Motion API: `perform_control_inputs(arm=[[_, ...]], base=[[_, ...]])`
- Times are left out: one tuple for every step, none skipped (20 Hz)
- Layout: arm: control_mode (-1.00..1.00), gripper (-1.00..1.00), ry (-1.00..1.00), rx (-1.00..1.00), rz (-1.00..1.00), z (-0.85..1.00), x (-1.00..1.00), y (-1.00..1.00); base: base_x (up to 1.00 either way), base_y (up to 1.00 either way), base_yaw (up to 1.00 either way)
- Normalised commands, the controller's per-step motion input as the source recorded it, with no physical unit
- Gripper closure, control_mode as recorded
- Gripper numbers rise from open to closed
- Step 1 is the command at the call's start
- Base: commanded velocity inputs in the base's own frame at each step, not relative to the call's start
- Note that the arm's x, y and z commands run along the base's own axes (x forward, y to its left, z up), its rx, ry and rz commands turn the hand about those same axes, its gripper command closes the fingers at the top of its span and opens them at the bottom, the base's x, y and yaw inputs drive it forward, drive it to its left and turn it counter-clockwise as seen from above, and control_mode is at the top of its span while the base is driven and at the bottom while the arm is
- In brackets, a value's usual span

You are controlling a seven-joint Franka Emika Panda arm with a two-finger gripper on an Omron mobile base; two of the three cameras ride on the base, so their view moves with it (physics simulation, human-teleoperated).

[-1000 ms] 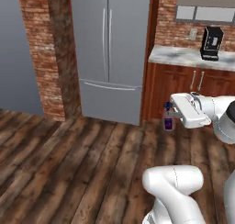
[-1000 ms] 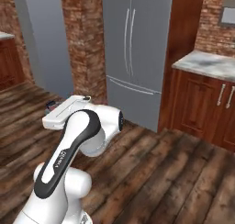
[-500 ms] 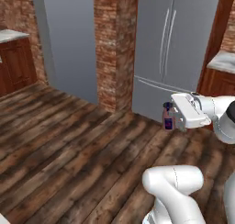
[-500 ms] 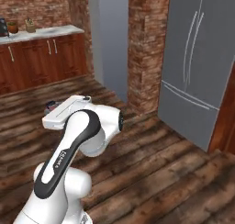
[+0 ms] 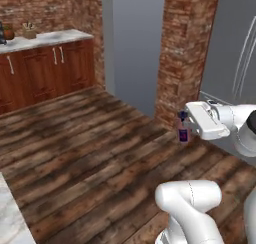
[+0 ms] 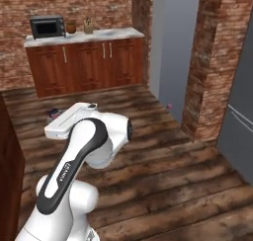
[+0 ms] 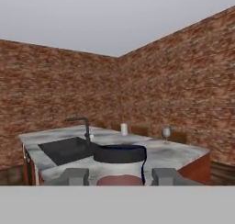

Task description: There is a wine glass and glass cup on the dining counter. Place the wine bottle next to the wine glass and the juice bottle next to the glass cup.

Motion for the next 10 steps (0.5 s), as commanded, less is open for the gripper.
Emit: perform_control_inputs(arm=[[1.00,1.00,0.00,0.00,0.00,0.00,0.00,0.00],[1.00,1.00,0.00,0.00,0.00,0.00,0.00,0.00],[1.00,1.00,0.00,0.00,0.00,0.00,0.00,0.00],[1.00,1.00,0.00,0.00,0.00,0.00,0.00,0.00],[1.00,1.00,0.00,0.00,0.00,0.00,0.00,0.00],[1.00,1.00,0.00,0.00,0.00,0.00,0.00,0.00],[1.00,1.00,0.00,0.00,0.00,0.00,0.00,0.00],[1.00,1.00,0.00,0.00,0.00,0.00,0.00,0.00],[1.00,1.00,0.00,0.00,0.00,0.00,0.00,0.00],[1.00,1.00,0.00,0.00,0.00,0.00,0.00,0.00]], base=[[1.00,-0.05,0.33],[1.00,-0.13,0.32],[1.00,-0.16,0.31],[1.00,-0.12,0.31],[1.00,-0.10,0.33],[0.89,0.00,0.41],[0.50,0.00,0.55],[0.31,0.00,0.66],[0.12,0.00,0.76],[0.08,0.00,0.77]])
